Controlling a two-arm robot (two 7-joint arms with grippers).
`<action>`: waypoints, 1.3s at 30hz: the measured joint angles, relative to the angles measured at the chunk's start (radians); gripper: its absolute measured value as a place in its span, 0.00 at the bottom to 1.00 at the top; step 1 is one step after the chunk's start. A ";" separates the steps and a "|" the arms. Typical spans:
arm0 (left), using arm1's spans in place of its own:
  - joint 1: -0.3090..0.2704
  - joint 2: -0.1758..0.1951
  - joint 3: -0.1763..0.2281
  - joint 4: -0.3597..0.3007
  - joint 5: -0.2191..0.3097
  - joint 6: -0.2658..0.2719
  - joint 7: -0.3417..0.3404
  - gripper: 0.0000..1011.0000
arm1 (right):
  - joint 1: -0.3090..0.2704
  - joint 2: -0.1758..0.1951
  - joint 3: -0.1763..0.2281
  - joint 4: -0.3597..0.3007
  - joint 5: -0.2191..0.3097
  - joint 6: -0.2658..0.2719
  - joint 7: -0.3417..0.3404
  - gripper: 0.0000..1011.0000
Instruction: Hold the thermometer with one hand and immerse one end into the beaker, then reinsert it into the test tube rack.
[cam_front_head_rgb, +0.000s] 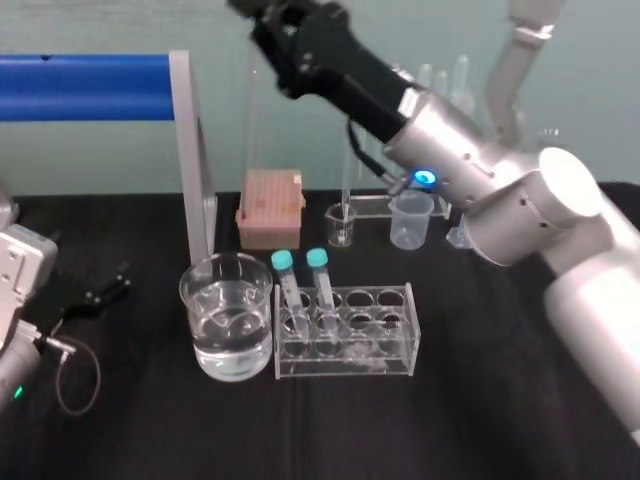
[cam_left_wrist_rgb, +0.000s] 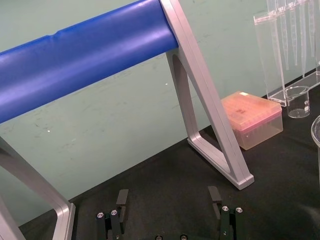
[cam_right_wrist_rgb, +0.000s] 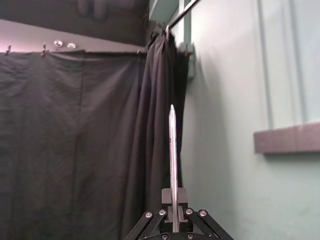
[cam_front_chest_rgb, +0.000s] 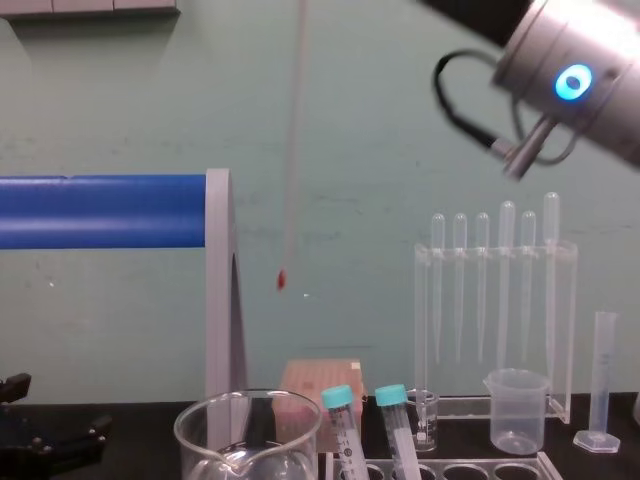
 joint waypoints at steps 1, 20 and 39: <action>0.000 0.000 0.000 0.000 0.000 0.000 0.000 1.00 | 0.004 -0.004 -0.008 0.014 0.000 -0.002 0.006 0.06; 0.000 0.000 0.000 0.000 0.000 0.000 0.000 1.00 | 0.053 -0.059 -0.113 0.297 -0.018 -0.045 0.137 0.06; 0.000 0.000 0.000 0.000 0.000 0.000 0.000 1.00 | 0.058 -0.095 -0.137 0.420 -0.075 -0.086 0.172 0.06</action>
